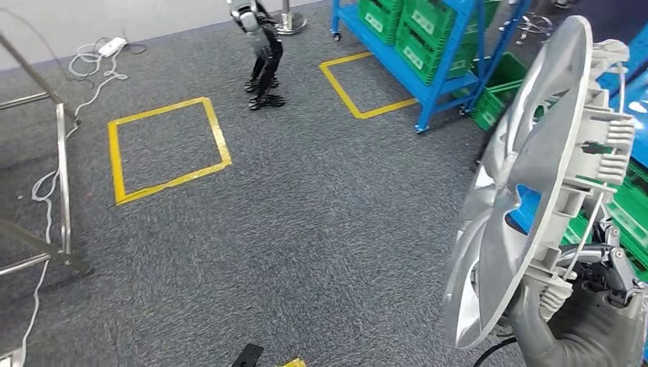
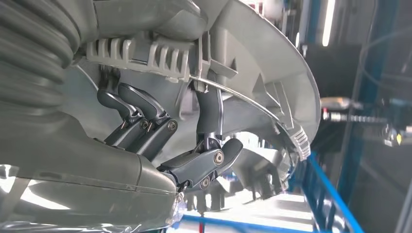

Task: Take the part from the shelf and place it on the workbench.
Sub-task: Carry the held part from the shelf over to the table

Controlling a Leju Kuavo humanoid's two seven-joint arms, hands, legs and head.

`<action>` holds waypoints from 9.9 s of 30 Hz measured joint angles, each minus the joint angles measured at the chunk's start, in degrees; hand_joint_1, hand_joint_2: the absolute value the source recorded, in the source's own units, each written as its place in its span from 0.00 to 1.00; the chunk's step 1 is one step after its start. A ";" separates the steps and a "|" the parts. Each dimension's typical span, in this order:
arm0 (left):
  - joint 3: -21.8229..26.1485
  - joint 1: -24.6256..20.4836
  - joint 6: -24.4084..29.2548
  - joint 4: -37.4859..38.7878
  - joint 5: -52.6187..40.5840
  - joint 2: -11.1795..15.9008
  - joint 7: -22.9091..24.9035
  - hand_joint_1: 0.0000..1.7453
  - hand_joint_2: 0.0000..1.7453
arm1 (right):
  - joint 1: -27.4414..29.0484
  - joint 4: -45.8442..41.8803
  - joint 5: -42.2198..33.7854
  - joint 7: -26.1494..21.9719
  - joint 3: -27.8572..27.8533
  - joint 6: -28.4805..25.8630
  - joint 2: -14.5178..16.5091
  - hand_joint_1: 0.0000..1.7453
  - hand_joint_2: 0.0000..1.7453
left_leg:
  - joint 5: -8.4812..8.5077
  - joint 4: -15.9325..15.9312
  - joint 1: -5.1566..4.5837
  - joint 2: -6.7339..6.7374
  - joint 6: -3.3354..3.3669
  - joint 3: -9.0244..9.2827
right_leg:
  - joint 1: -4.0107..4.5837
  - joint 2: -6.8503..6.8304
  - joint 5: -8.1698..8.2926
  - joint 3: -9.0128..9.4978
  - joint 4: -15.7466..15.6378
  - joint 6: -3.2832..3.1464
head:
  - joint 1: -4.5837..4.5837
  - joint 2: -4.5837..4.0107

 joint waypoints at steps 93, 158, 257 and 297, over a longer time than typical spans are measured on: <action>4.24 -1.68 0.42 -0.81 1.68 0.98 1.14 0.00 1.00 | -3.70 3.27 -6.14 -3.77 -3.30 4.85 0.51 1.00 1.00 | -0.42 1.10 0.03 0.20 -0.63 -0.53 | 0.88 1.22 1.74 -1.81 0.49 -0.87 | 0.45 0.00; 4.20 -1.89 -0.08 -0.84 -0.52 0.69 1.14 0.00 1.00 | -3.58 6.13 -6.74 -2.50 -0.39 9.74 0.51 1.00 1.00 | 0.03 0.64 0.39 -1.87 0.67 -0.11 | 0.36 3.78 -1.88 -3.33 5.10 -0.18 | 0.54 0.00; 6.22 -0.10 -5.97 -0.83 6.94 0.73 1.57 0.00 1.00 | 2.25 7.88 -7.86 -4.85 -0.91 7.41 1.22 1.00 1.00 | -5.12 -1.99 1.52 -4.04 0.17 8.58 | -1.19 5.76 4.33 -8.65 7.00 2.39 | 0.81 -0.01; 6.24 -0.73 -6.08 -0.84 4.07 0.60 0.97 0.00 1.00 | -1.07 8.39 -0.99 2.83 0.00 9.15 2.51 1.00 1.00 | -0.28 0.66 -0.70 -3.47 1.01 -0.08 | 1.11 6.34 1.49 -2.21 0.69 -1.25 | 0.82 0.00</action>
